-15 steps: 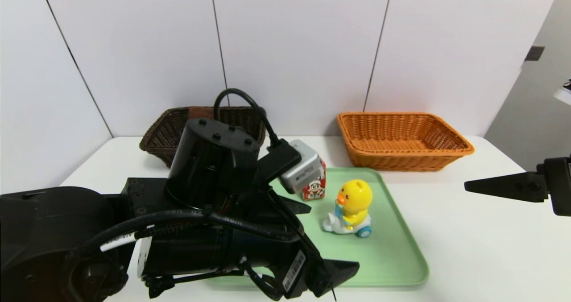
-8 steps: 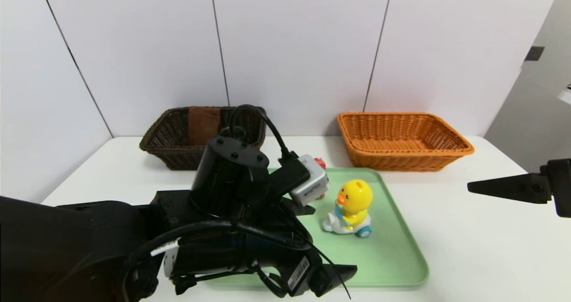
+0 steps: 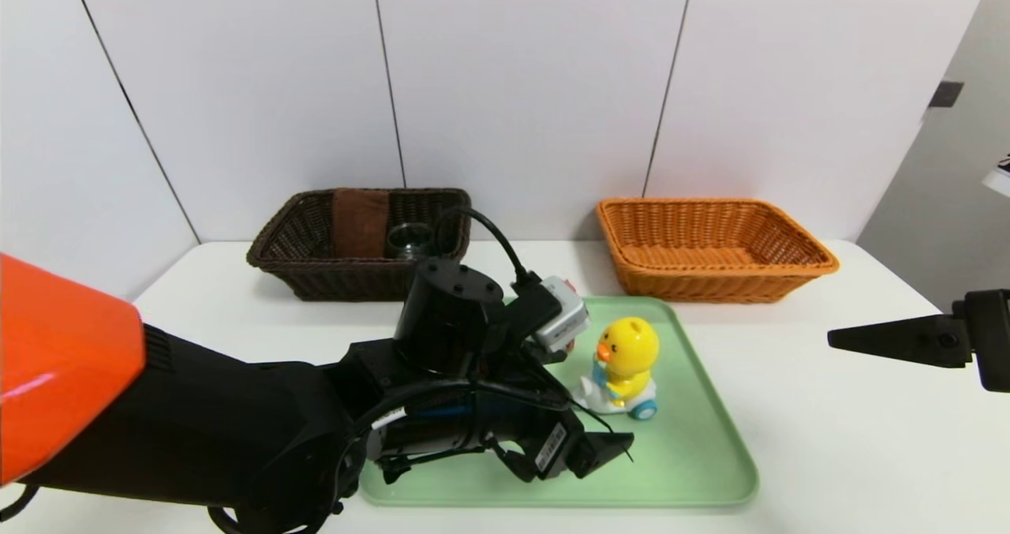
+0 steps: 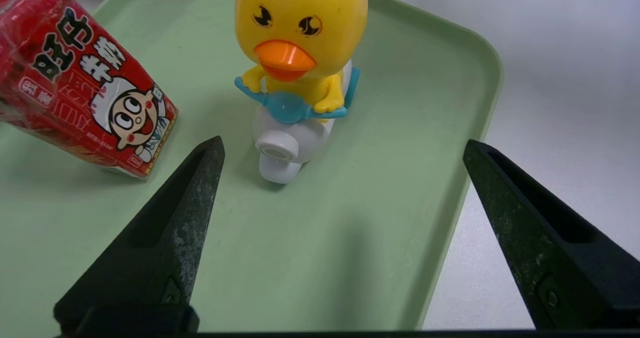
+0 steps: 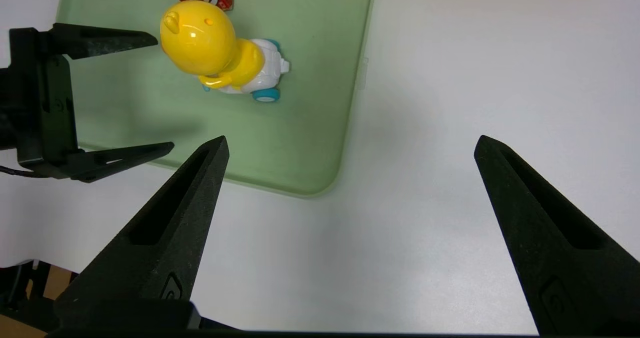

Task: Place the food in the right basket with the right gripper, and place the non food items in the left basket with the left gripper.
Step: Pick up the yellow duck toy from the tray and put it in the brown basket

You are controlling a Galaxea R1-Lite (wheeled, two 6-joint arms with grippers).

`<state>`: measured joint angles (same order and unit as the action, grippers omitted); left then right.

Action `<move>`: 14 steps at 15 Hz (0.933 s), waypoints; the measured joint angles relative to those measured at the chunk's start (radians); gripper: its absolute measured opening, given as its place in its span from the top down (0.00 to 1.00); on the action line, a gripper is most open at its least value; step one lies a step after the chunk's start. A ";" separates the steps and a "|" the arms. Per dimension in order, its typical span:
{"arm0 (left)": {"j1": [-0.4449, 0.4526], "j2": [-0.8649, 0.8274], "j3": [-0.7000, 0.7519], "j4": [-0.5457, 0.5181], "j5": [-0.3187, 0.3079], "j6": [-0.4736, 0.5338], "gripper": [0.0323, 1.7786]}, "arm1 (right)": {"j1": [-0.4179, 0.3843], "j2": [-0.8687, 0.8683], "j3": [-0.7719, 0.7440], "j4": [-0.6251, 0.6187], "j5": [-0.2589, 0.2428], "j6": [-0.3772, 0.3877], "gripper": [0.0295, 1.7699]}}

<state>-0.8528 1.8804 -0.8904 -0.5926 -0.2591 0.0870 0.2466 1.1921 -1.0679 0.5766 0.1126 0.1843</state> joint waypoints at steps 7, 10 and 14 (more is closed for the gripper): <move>0.001 0.069 -0.024 -0.047 -0.003 0.009 0.05 | 0.001 0.000 0.000 0.000 0.001 -0.001 0.04; 0.005 0.096 -0.050 -0.048 -0.003 0.038 0.05 | 0.001 -0.001 -0.001 0.001 -0.001 -0.001 0.04; 0.006 0.122 -0.077 -0.048 -0.003 0.038 0.05 | 0.000 -0.010 -0.001 0.002 -0.002 -0.002 0.04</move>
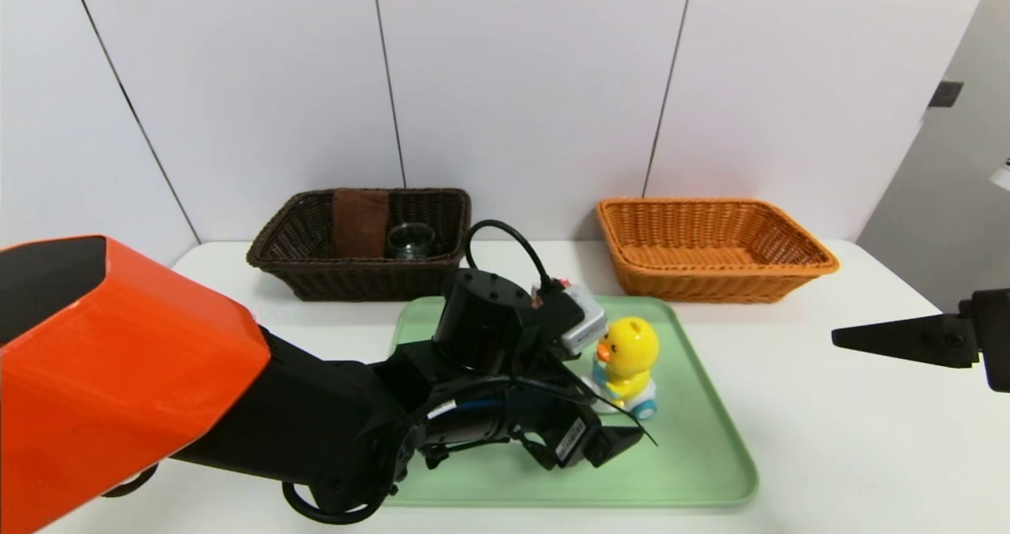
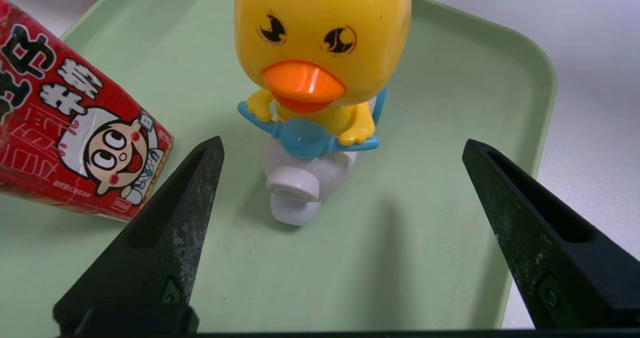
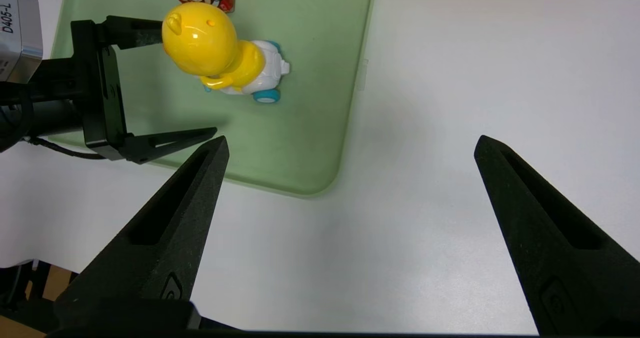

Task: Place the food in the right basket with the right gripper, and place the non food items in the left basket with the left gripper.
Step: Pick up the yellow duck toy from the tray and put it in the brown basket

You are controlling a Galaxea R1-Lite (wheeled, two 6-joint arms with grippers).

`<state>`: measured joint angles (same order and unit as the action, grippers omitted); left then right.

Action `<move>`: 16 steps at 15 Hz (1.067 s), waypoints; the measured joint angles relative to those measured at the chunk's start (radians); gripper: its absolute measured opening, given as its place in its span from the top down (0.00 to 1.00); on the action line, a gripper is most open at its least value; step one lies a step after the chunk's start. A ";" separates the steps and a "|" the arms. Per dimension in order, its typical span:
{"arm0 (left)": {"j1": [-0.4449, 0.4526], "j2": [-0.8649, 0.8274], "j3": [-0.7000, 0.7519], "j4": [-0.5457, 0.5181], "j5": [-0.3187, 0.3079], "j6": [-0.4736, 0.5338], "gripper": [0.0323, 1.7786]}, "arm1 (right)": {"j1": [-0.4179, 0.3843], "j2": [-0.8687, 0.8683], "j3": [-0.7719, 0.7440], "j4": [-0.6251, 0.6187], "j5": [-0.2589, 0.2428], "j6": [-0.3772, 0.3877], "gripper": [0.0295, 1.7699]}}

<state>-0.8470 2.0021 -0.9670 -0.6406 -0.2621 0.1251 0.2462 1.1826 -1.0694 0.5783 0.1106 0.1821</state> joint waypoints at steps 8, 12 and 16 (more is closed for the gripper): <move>0.000 0.039 -0.060 0.002 0.001 -0.001 0.05 | 0.001 -0.004 -0.001 0.001 0.000 0.001 0.04; 0.000 0.069 -0.107 0.004 0.001 -0.004 0.05 | 0.000 -0.005 -0.003 0.001 -0.001 0.001 0.04; 0.000 0.090 -0.136 0.003 -0.001 -0.007 0.05 | 0.000 -0.006 0.000 0.002 -0.001 0.001 0.04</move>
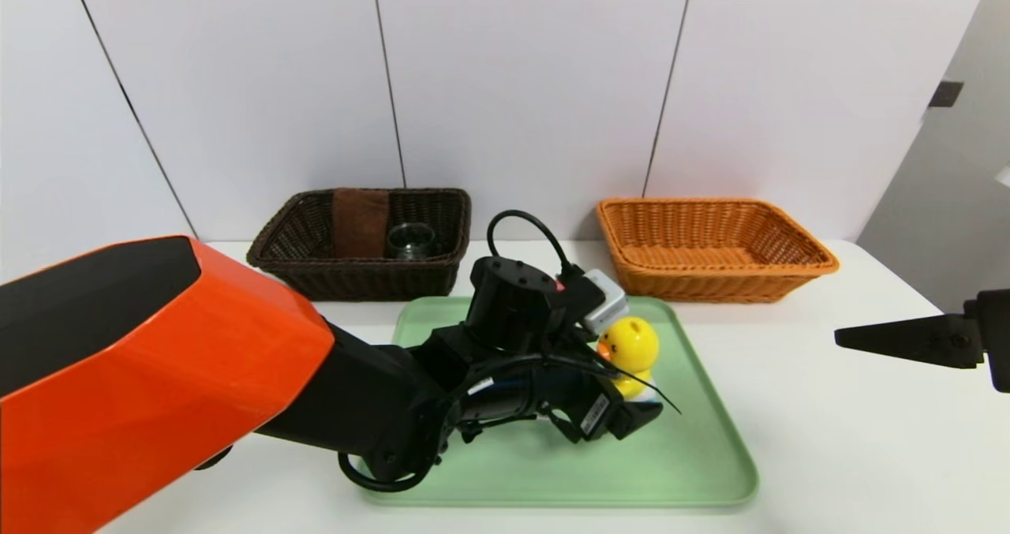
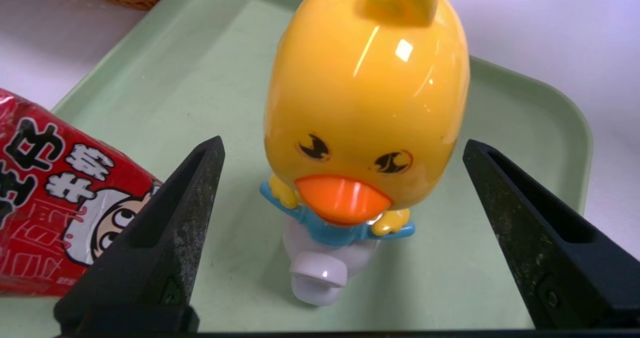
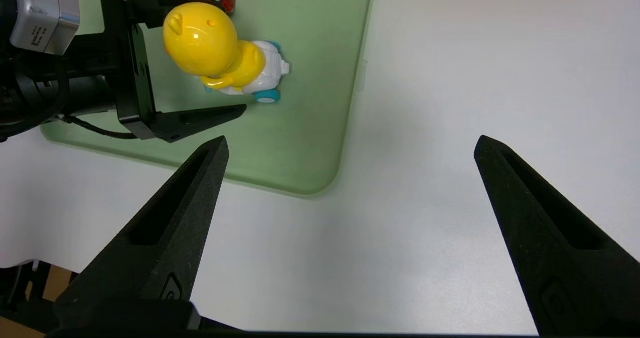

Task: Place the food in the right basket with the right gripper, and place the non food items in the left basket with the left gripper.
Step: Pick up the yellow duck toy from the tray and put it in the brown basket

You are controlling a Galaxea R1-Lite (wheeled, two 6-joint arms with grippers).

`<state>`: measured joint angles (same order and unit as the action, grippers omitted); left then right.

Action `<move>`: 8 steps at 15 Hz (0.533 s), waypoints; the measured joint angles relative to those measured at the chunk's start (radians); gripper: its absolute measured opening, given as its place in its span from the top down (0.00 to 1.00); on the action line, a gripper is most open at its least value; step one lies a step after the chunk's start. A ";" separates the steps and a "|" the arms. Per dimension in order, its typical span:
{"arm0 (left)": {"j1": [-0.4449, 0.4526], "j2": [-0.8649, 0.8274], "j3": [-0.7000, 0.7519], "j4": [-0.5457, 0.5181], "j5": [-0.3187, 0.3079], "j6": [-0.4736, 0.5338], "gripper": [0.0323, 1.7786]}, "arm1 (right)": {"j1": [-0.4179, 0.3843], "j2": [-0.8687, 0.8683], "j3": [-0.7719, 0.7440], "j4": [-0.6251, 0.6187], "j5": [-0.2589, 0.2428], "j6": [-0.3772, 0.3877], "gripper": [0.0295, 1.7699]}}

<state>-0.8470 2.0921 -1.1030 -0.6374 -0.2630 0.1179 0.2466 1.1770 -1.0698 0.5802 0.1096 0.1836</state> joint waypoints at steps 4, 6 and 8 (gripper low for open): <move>-0.004 0.018 -0.028 -0.003 0.000 -0.011 0.05 | 0.000 0.001 0.000 -0.001 0.000 0.000 0.04; -0.009 0.026 -0.043 -0.003 0.001 -0.024 0.05 | 0.000 0.001 0.000 -0.001 0.000 -0.001 0.04; -0.015 0.035 -0.056 -0.005 0.000 -0.035 0.05 | 0.000 0.001 0.000 0.000 0.000 -0.001 0.04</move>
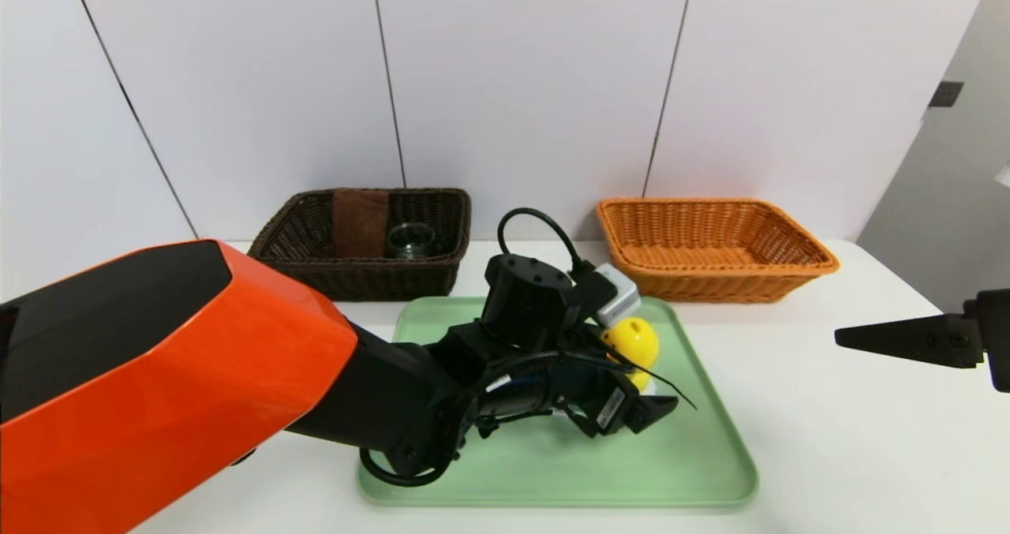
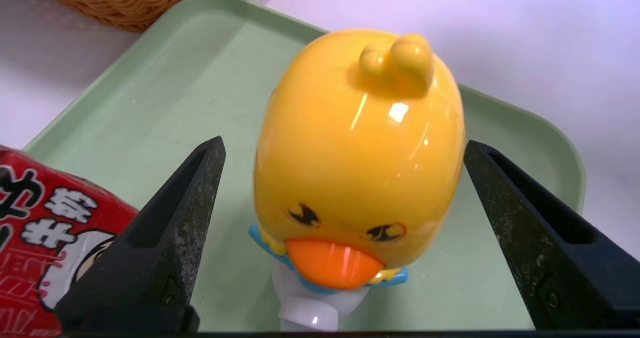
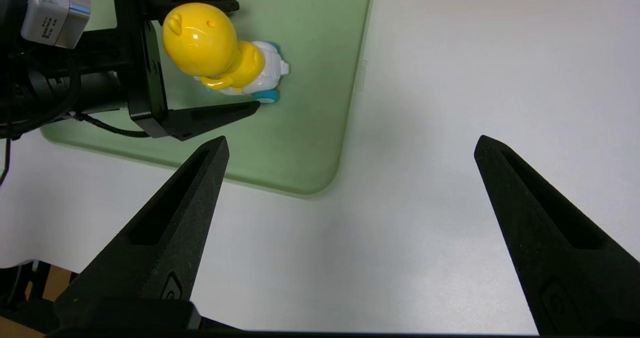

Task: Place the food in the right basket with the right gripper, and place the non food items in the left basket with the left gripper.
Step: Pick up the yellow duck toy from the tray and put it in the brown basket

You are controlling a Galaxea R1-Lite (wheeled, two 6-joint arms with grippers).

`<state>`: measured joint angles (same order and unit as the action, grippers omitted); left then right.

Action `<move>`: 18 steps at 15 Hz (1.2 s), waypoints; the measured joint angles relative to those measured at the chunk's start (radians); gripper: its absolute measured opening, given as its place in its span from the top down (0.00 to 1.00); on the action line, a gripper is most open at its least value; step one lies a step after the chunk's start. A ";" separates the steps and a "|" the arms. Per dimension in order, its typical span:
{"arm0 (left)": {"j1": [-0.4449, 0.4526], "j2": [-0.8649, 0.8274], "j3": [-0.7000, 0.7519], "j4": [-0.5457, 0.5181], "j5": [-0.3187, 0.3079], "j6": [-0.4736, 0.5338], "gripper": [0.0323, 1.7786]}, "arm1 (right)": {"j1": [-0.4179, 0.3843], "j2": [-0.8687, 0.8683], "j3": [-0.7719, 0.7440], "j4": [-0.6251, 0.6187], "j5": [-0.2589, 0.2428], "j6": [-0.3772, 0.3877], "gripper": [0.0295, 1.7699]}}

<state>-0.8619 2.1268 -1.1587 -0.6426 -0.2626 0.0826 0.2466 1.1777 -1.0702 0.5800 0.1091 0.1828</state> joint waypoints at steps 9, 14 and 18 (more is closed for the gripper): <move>-0.009 0.040 0.011 -0.129 0.000 -0.058 0.05 | 0.000 0.003 0.004 0.000 -0.001 -0.002 0.04; -0.003 0.040 0.067 -0.207 0.000 -0.069 0.05 | 0.001 0.005 0.004 0.001 0.000 -0.003 0.04; 0.004 0.040 0.081 -0.244 0.001 -0.090 0.05 | 0.004 0.005 0.001 0.001 0.000 -0.004 0.04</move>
<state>-0.8581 2.1668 -1.0777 -0.8862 -0.2615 -0.0077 0.2511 1.1830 -1.0689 0.5815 0.1091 0.1785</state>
